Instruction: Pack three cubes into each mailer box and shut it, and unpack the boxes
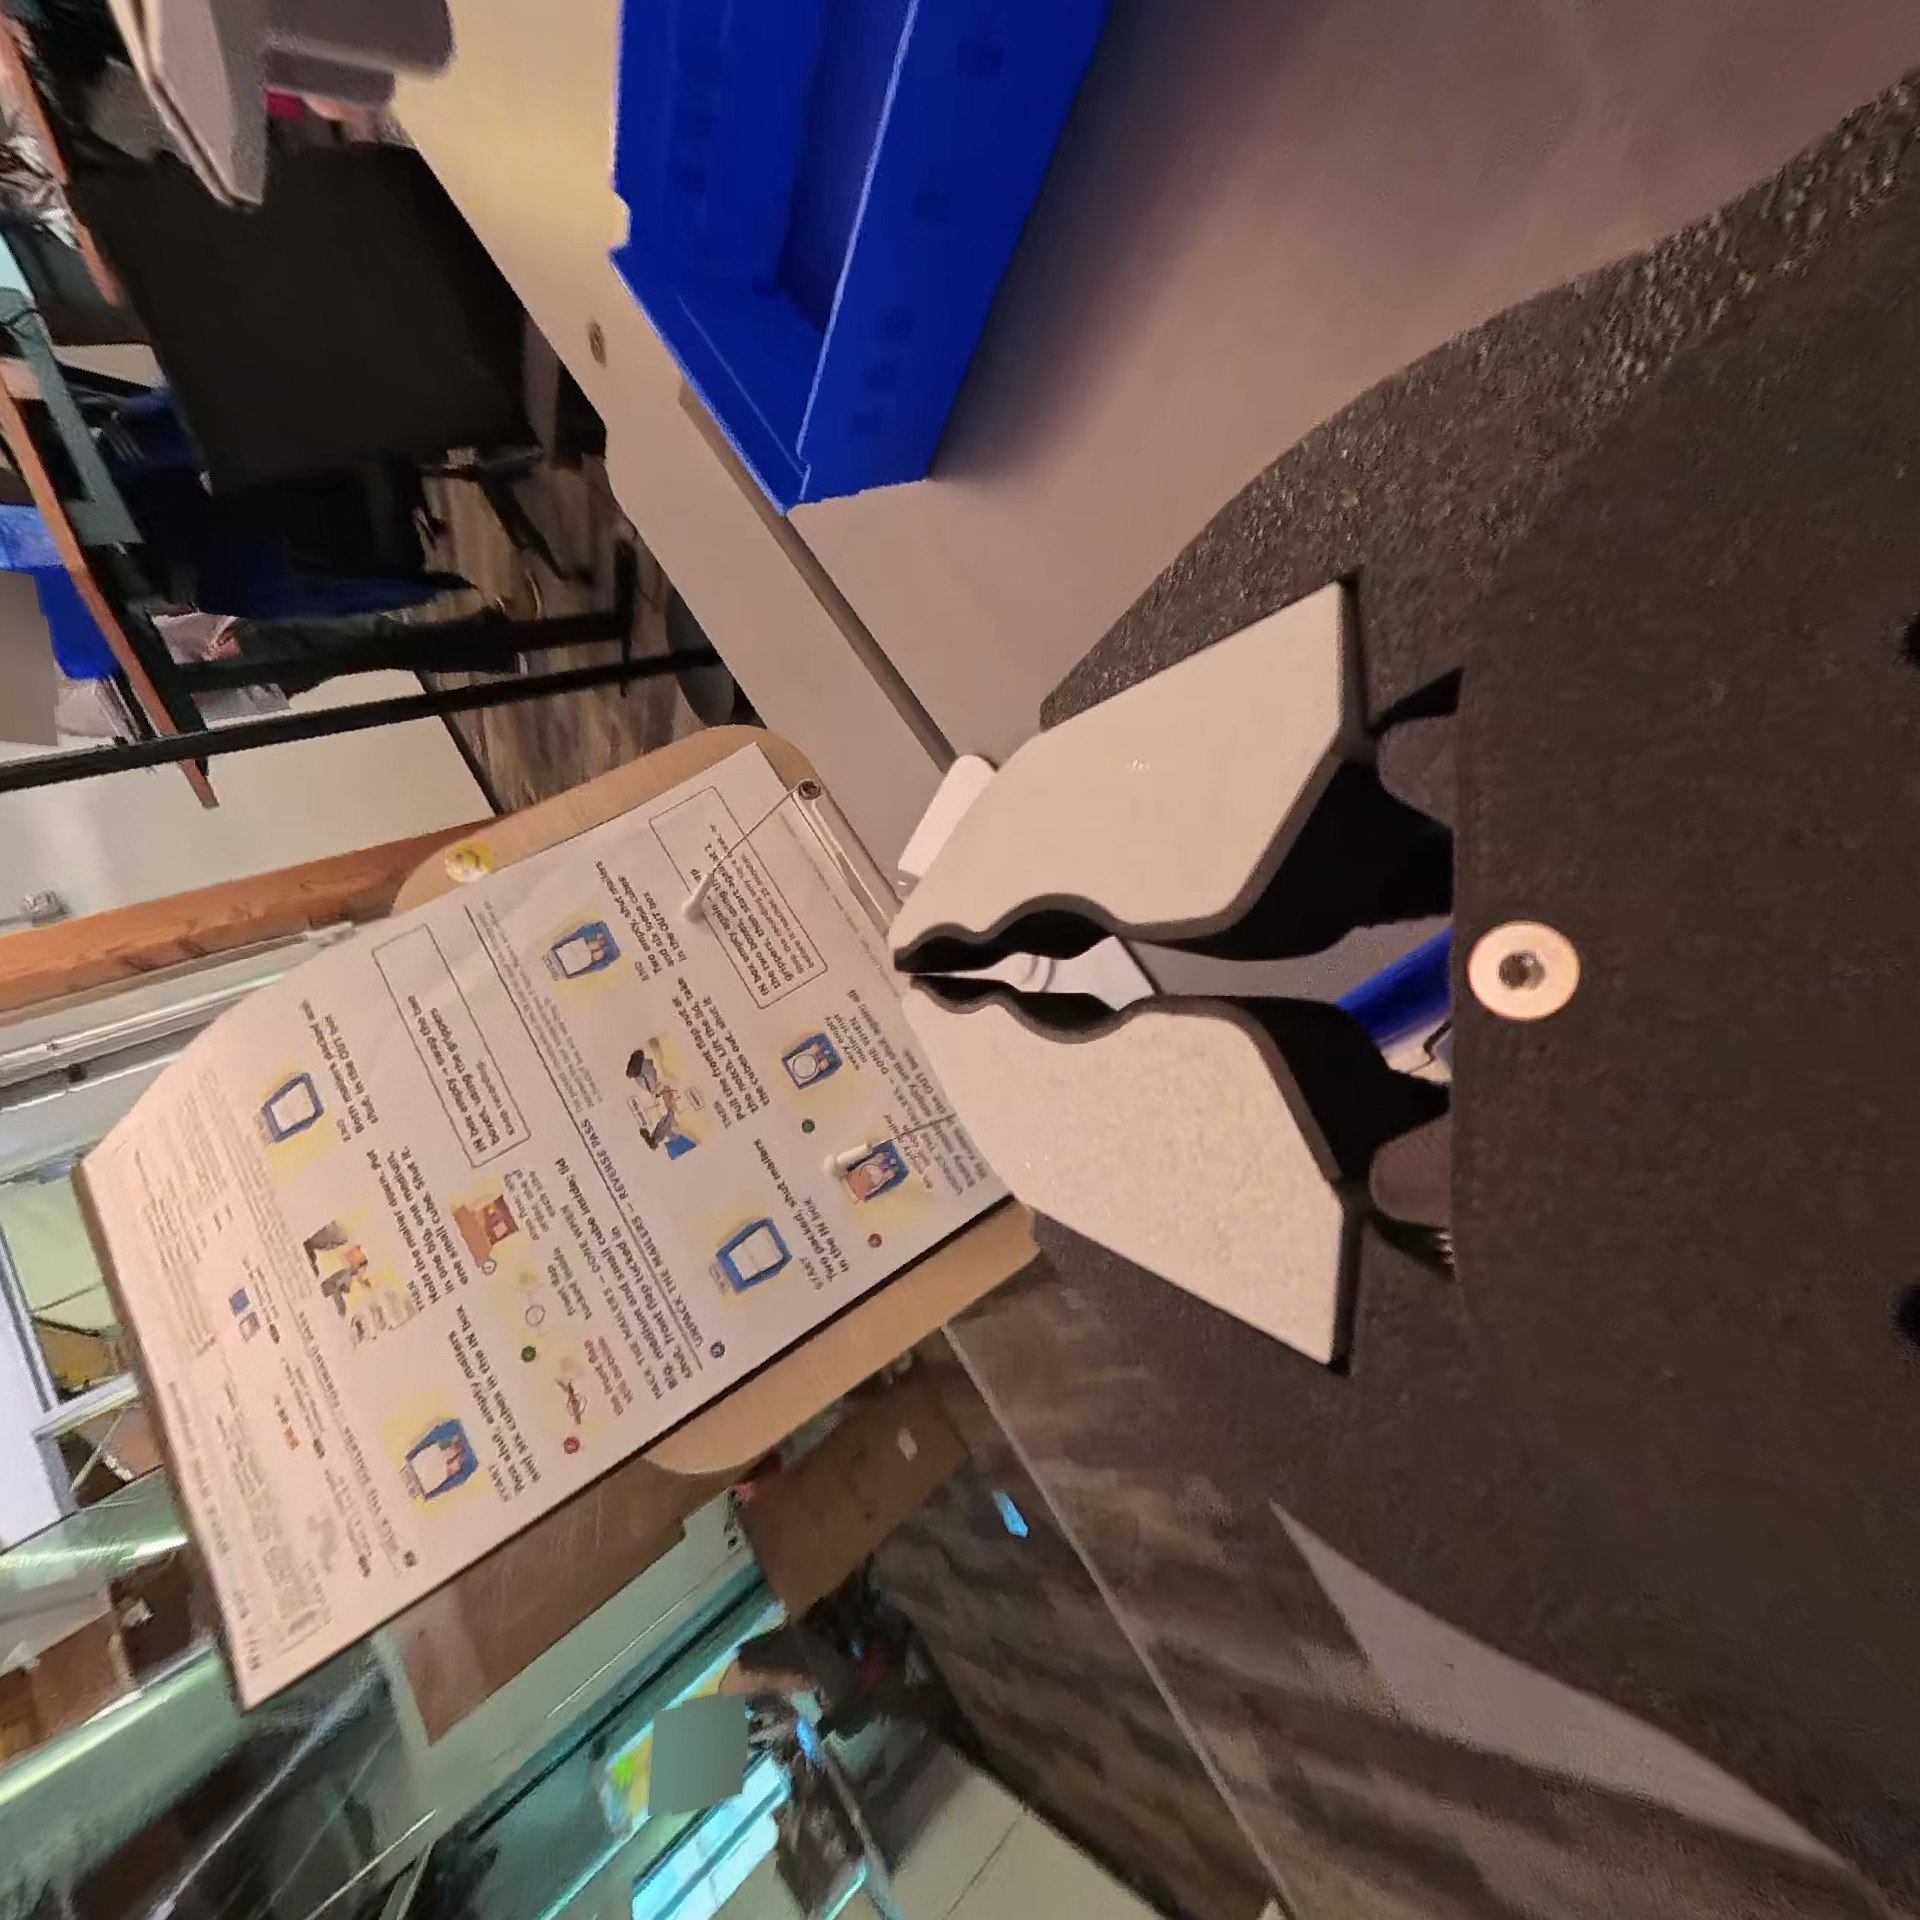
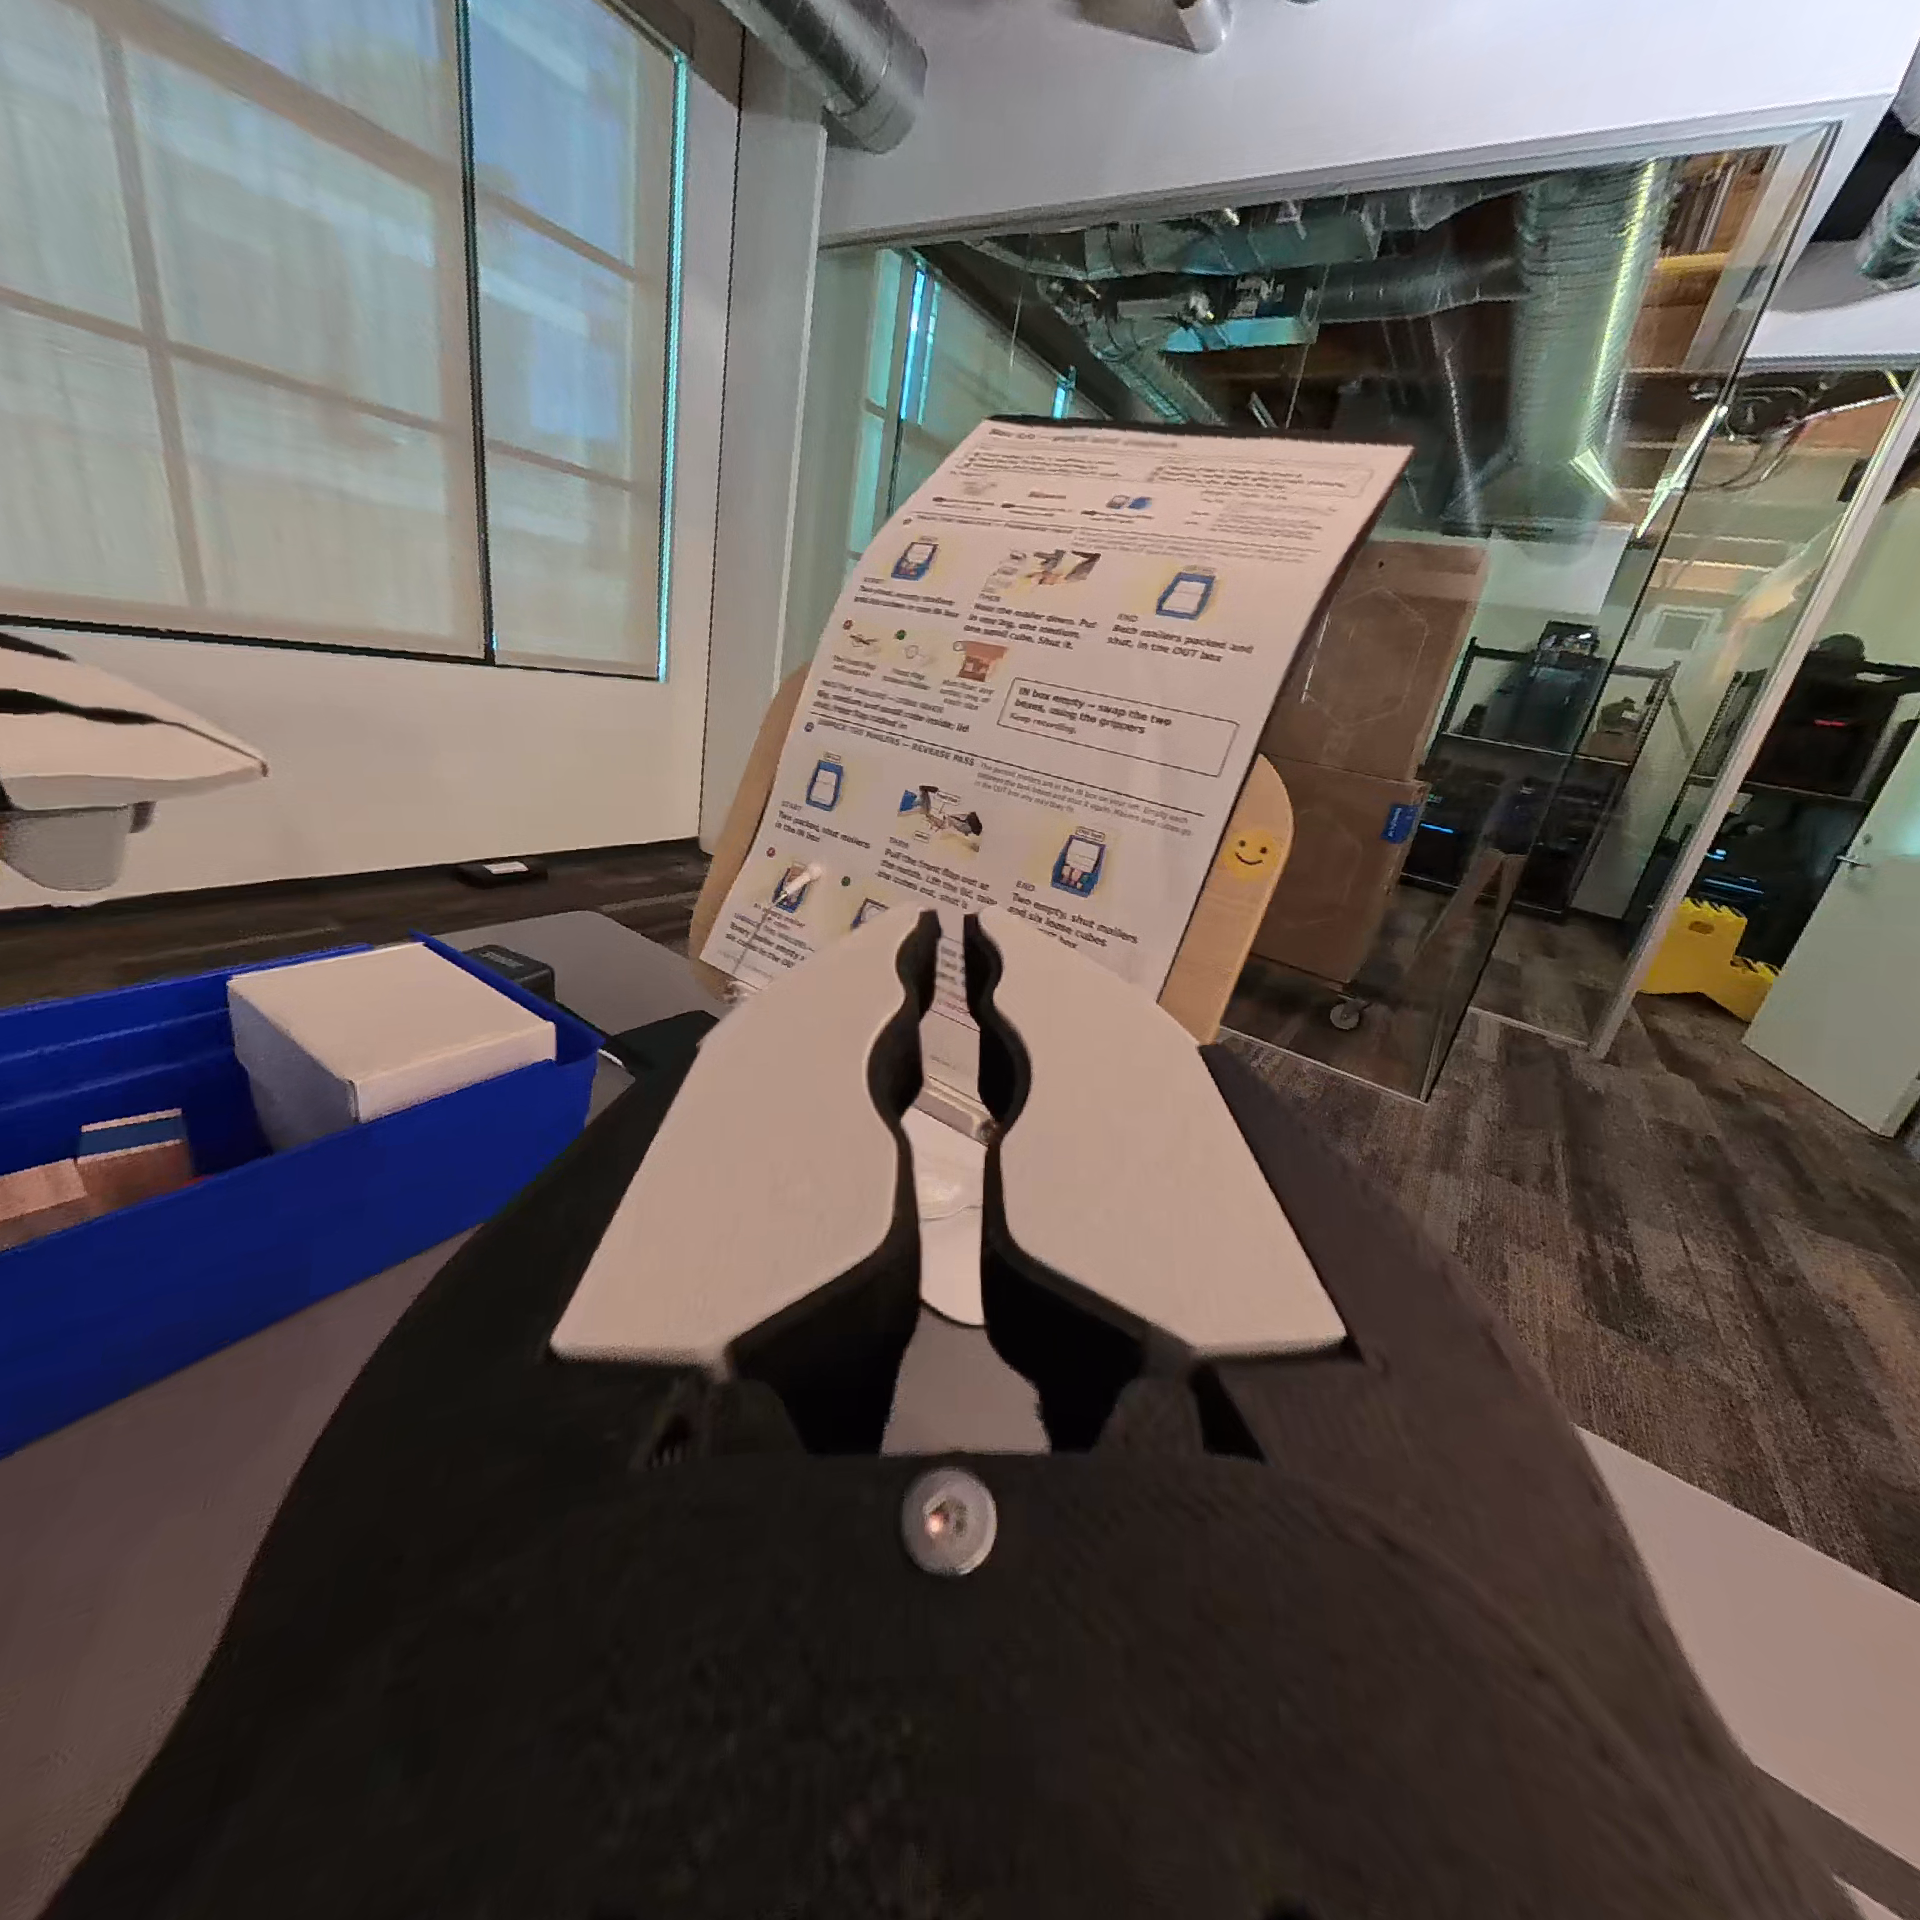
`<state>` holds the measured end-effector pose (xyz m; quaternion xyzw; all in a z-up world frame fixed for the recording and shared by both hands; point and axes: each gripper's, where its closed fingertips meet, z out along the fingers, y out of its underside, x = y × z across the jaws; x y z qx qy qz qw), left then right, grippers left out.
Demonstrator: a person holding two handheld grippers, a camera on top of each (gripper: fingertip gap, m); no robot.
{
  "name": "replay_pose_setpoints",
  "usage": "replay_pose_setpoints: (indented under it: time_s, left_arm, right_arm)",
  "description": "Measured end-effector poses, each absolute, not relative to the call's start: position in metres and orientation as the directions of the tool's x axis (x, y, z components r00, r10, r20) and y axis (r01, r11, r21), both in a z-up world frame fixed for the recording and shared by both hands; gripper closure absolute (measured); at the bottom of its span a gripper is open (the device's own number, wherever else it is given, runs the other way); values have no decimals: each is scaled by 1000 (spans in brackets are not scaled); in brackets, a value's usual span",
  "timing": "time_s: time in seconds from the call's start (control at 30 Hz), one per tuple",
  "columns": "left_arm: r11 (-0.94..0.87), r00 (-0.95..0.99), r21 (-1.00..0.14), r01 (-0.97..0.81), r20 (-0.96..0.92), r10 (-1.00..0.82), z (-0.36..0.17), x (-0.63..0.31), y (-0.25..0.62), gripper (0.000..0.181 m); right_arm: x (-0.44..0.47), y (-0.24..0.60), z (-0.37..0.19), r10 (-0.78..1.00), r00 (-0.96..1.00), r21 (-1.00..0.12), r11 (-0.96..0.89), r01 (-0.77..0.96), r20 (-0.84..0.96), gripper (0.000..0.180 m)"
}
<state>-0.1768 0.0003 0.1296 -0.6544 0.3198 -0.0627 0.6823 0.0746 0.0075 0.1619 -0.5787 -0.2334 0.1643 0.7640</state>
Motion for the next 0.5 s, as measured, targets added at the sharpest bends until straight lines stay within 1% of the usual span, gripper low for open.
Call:
replay_pose_setpoints:
  time_s: [0.03, 0.1, 0.2, 0.27, 0.3, 0.37, 0.4, 0.5]
  left_arm:
    - [120, 800, -942, -314, -331, -501, 131, -181, 1, 178]
    - [122, 816, -955, -269, -294, -497, 138, -186, -2, 176]
    - [179, 820, -974, -137, -213, -531, 167, -184, -22, 174]
    - [224, 807, -972, -76, -192, -559, 186, -181, -44, 174]
    - [266, 810, -962, -66, -208, -548, 196, -181, -56, 174]
    - [358, 812, -933, -43, -242, -532, 213, -181, -83, 175]
    - [377, 815, -926, -29, -241, -527, 218, -182, -92, 177]
    - [368, 799, -930, 11, -213, -563, 221, -185, -105, 178]
  right_arm:
    - [70, 5, 164, 523, 834, -959, 282, 23, 174, 173]
    - [64, 1, 166, 494, 839, -951, 297, 84, 228, 170]
    - [60, -10, 178, 422, 854, -930, 325, 171, 304, 164]
    - [59, -25, 193, 409, 866, -924, 357, 138, 288, 164]
    - [57, -33, 198, 437, 863, -931, 353, 94, 253, 165]
    - [51, -47, 205, 522, 837, -947, 319, -15, 163, 175]
    - [47, -50, 204, 556, 822, -955, 292, -52, 125, 175]
    - [41, -43, 189, 577, 810, -978, 207, -26, 101, 177]
